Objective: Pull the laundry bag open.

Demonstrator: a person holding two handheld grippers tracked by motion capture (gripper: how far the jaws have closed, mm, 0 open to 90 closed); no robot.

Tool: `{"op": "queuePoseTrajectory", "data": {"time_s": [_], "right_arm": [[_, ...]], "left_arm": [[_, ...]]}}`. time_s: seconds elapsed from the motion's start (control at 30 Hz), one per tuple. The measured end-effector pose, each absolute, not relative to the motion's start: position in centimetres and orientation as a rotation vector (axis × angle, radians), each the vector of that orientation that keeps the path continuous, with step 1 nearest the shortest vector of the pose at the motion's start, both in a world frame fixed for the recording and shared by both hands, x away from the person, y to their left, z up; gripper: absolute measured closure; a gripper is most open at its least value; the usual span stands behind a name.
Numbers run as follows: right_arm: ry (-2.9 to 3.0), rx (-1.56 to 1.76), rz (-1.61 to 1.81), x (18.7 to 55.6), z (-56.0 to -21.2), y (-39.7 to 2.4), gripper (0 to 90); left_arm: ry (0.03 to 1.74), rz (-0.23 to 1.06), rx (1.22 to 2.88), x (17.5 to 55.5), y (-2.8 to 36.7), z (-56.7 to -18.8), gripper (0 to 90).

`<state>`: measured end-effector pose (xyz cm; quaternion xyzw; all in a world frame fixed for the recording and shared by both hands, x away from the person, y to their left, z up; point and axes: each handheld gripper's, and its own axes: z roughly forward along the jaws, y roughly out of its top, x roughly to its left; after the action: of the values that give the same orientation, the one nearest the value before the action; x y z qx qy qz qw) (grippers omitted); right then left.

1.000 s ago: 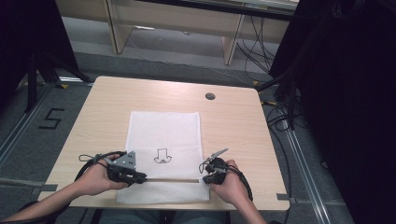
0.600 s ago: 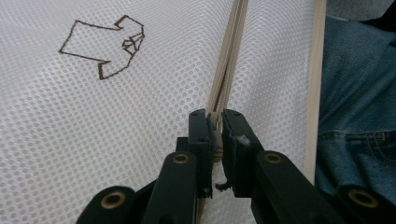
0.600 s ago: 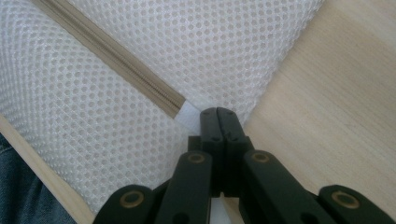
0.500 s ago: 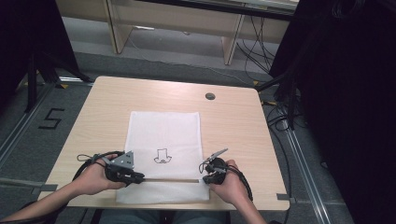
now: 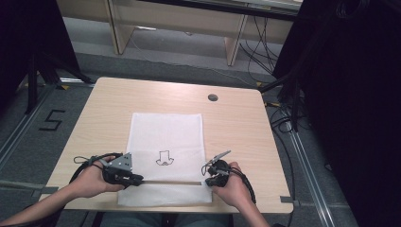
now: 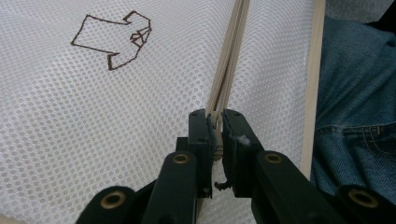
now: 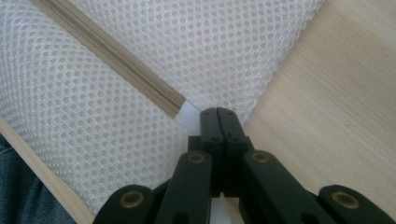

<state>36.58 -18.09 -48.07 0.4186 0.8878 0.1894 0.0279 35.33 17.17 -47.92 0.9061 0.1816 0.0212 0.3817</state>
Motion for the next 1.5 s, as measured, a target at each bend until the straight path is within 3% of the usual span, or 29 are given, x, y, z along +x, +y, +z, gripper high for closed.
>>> {"op": "queuePoseTrajectory", "data": {"time_s": [1.5], "right_arm": [[2.748,1.218,0.607,36.9,-48.2,-18.3,90.0]], "left_arm": [[0.541,0.094,2.290,34.9,20.4,-48.3,82.0]]}}
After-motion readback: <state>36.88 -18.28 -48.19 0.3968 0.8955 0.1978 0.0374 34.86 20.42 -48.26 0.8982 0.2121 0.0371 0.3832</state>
